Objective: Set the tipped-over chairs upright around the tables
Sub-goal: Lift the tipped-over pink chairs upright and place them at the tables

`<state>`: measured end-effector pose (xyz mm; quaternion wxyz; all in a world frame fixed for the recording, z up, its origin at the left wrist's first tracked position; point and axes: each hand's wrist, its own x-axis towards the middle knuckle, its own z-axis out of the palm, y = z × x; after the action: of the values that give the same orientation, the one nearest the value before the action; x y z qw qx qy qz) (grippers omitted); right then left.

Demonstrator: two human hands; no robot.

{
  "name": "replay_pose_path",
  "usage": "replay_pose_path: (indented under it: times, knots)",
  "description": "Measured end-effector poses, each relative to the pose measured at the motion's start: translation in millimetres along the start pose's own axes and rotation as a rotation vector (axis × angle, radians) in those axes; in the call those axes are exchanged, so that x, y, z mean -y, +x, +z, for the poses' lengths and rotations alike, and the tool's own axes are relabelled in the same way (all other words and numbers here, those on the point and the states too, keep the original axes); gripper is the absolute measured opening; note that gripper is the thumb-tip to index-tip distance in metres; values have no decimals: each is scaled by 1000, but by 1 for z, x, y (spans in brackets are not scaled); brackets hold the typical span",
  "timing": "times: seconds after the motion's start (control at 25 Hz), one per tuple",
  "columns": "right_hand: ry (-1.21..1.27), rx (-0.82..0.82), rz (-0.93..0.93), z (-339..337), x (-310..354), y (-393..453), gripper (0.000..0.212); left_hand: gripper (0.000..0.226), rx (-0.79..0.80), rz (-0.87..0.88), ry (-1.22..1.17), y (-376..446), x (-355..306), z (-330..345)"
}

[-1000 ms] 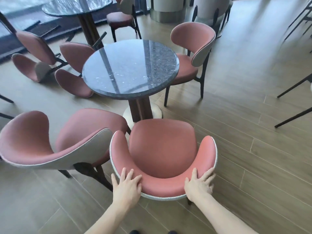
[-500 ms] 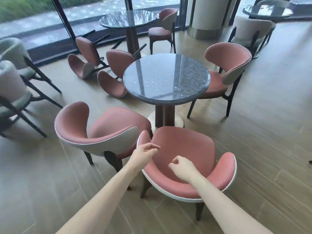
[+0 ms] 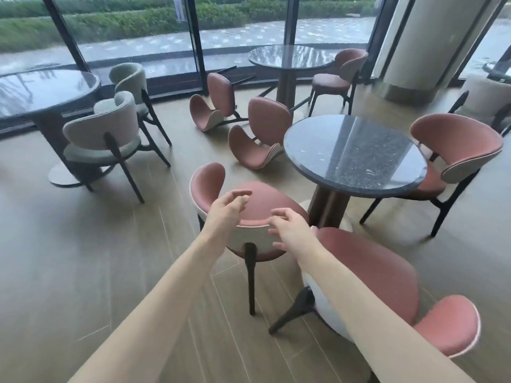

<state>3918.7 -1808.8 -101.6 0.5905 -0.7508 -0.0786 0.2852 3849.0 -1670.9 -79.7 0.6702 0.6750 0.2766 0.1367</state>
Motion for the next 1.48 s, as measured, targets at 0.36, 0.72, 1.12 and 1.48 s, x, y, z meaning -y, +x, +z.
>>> replay_pose_path:
  times: [0.36, 0.72, 1.12, 1.48]
  knots:
    - [85, 189, -136, 231, 38, 3, 25, 25, -132, -8, -36, -17, -1, -236]
    - [37, 189, -203, 317, 75, 92, 28, 29, -199, -57, -132, 71, 16, -332]
    - [108, 90, -146, 383, 161, 308, 20, 26, -131, -35, -76, 316, -41, -387]
    - [119, 39, -73, 443, 221, 481, 24, 22, -74, -77, -164, 528, -44, -439]
